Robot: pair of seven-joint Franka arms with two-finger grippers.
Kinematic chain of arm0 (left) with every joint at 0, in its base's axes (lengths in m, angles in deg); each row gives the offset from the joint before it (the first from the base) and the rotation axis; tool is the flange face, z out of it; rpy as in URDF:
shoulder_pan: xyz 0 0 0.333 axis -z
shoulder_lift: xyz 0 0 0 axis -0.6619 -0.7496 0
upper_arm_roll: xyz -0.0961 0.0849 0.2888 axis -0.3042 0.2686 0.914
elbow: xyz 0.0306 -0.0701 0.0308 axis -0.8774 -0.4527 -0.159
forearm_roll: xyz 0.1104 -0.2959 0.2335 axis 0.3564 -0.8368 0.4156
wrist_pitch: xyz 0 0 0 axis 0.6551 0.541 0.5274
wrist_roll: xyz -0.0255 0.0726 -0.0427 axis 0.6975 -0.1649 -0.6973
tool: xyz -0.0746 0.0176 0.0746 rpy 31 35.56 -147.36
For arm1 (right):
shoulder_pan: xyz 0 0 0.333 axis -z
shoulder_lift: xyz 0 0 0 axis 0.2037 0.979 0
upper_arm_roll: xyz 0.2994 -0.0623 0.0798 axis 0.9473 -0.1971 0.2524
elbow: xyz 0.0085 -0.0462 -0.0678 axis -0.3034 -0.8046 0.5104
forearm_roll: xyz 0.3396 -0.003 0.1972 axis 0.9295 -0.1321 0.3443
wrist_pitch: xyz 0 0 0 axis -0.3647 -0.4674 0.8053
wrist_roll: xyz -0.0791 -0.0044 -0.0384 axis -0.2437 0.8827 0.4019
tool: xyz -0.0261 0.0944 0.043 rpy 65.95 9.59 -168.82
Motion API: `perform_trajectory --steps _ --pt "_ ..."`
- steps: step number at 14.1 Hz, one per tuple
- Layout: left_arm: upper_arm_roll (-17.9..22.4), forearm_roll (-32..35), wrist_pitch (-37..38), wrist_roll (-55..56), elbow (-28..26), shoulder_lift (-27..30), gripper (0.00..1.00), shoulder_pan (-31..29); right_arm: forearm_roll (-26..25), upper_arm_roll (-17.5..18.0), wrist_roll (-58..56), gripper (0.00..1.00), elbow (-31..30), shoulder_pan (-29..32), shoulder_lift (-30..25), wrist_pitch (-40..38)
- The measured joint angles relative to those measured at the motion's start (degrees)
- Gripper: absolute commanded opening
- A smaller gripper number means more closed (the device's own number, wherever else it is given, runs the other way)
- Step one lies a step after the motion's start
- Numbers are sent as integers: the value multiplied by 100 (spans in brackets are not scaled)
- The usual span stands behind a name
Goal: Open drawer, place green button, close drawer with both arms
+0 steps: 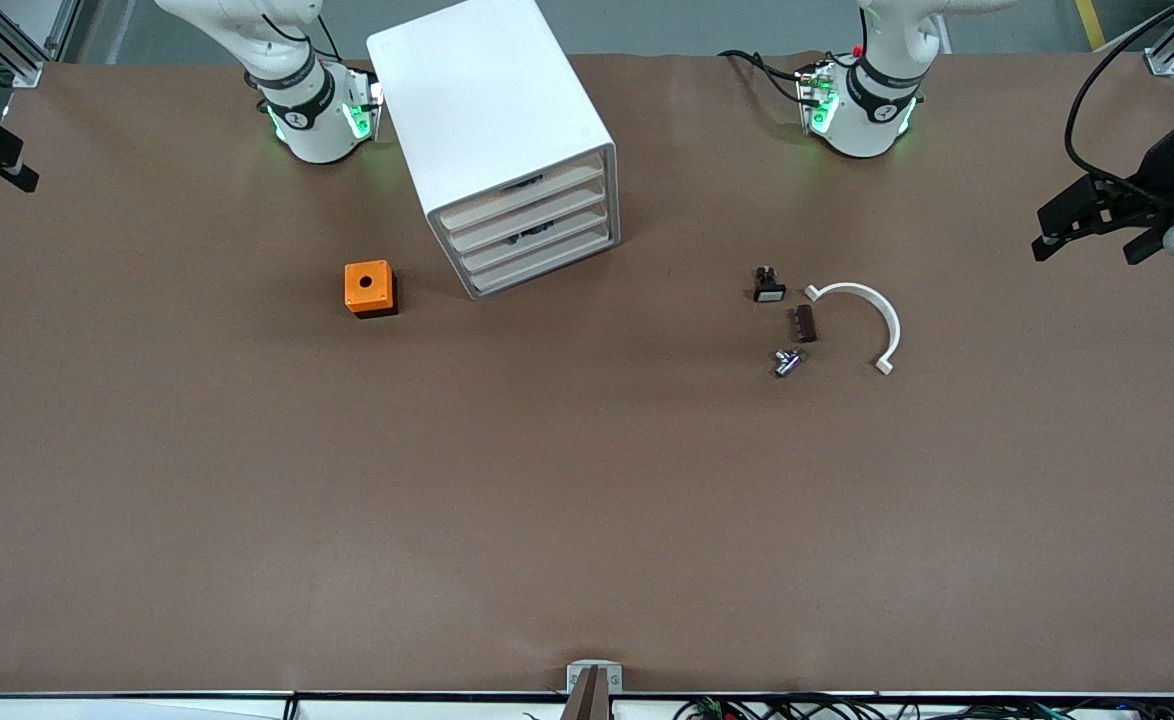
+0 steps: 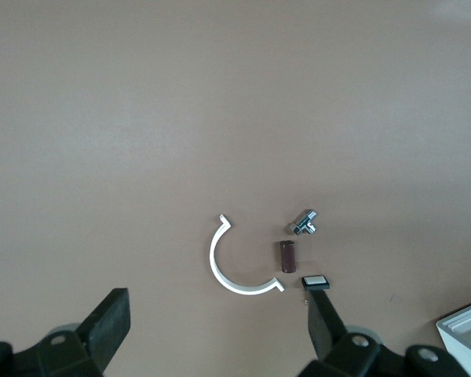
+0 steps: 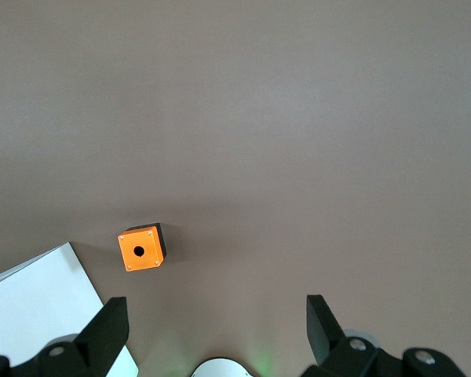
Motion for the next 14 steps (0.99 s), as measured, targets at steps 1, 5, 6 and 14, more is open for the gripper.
perform_trajectory --steps 1,5,6,14 --pt "0 0 -1 11 13 0 100 0 0 0 0 100 0 0 0 0" --pt "-21 0 0 520 55 0 100 4 0 1 0 100 0 0 0 0" --pt "-20 0 0 564 56 0 100 3 0 1 0 100 0 0 0 0" --pt "3 0 11 478 55 0 100 -4 0 2 0 100 0 0 0 -1"
